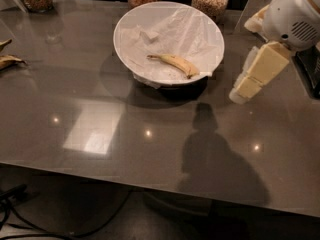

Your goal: Pick banana from white bowl

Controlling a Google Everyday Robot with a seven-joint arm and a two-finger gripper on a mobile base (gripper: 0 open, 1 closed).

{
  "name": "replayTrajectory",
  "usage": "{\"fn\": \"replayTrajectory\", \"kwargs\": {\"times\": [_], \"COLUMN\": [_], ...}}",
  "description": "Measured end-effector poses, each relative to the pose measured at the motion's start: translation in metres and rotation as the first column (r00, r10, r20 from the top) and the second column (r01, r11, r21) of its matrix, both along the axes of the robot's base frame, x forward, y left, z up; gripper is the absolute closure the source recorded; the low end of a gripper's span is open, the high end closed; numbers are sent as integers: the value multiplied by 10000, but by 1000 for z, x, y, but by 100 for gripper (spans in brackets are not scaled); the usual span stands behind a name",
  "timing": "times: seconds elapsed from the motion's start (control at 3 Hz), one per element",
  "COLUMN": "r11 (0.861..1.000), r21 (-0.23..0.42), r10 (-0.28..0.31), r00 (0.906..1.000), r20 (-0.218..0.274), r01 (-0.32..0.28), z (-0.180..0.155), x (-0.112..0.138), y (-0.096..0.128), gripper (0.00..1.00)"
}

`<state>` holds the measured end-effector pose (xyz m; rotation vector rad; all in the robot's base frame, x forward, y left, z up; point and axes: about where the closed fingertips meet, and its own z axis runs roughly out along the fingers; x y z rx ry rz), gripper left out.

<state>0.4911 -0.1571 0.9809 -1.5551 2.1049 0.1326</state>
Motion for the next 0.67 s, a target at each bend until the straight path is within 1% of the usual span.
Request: {"fn": "replayTrajectory", "kwargs": {"times": [0.33,0.67], "r11": [9851,9851], "r21": [1714,1715], "r10": [-155,-156], "r00": [9998,9998], "r20": [146,148], "r01": [127,128], "z": [13,13], "x": [35,35], "y": [36,36], "gripper": [0,0]}}
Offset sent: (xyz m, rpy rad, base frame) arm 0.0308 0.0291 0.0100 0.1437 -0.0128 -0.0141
